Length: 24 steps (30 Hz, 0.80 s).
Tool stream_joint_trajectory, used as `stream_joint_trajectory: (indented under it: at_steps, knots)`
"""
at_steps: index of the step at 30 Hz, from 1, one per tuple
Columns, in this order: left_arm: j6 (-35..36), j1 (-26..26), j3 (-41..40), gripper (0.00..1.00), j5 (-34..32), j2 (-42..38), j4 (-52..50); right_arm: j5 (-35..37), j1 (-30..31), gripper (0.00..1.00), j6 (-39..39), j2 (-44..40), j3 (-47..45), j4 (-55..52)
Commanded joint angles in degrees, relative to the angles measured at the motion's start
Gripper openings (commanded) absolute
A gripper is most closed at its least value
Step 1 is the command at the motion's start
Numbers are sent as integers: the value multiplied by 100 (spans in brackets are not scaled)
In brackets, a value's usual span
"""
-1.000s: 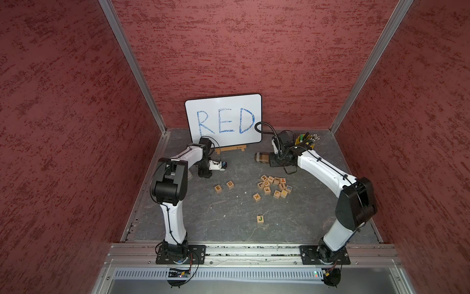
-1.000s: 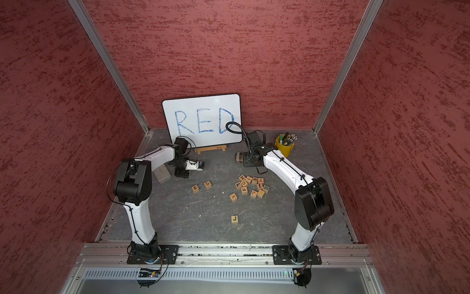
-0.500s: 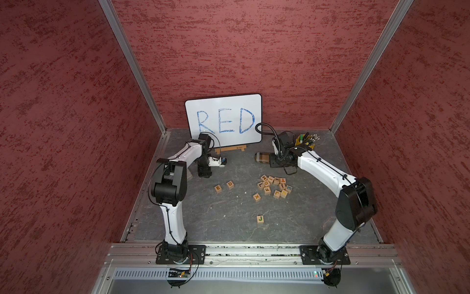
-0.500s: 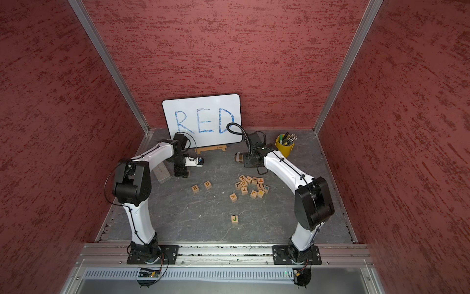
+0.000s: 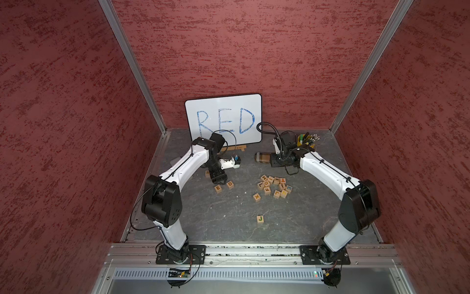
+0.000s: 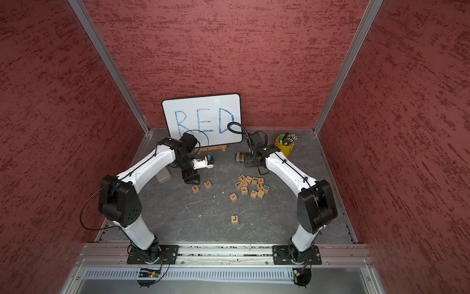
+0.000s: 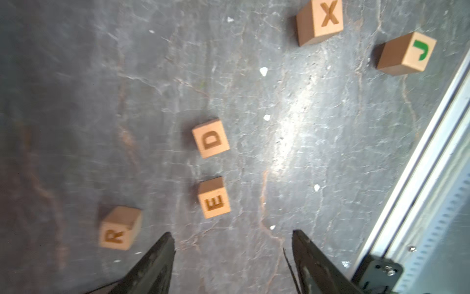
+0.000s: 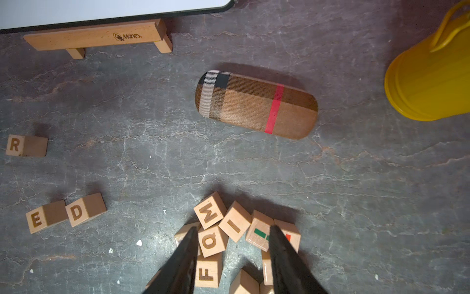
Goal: Assemble the uppercase word "red" with letter blocks
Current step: Pick up the letter block from the center of the board.
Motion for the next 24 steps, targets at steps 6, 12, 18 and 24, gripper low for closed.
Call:
stream_joint_trajectory:
  at_steps: [6, 12, 18, 24]
  knots:
    - [-977, -272, -962, 68, 53, -151, 839, -173, -53, 48, 6, -312, -362, 281]
    - [-1209, -316, -1205, 70, -392, -435, 1640, -174, -45, 48, 44, -385, -500, 294]
    - [-1177, -317, -1270, 73, -757, -293, 1836, -145, -53, 48, 2, -329, -471, 266]
    - [-996, -269, -1548, 70, -965, -68, 2035, -136, -52, 48, -24, -296, -457, 258]
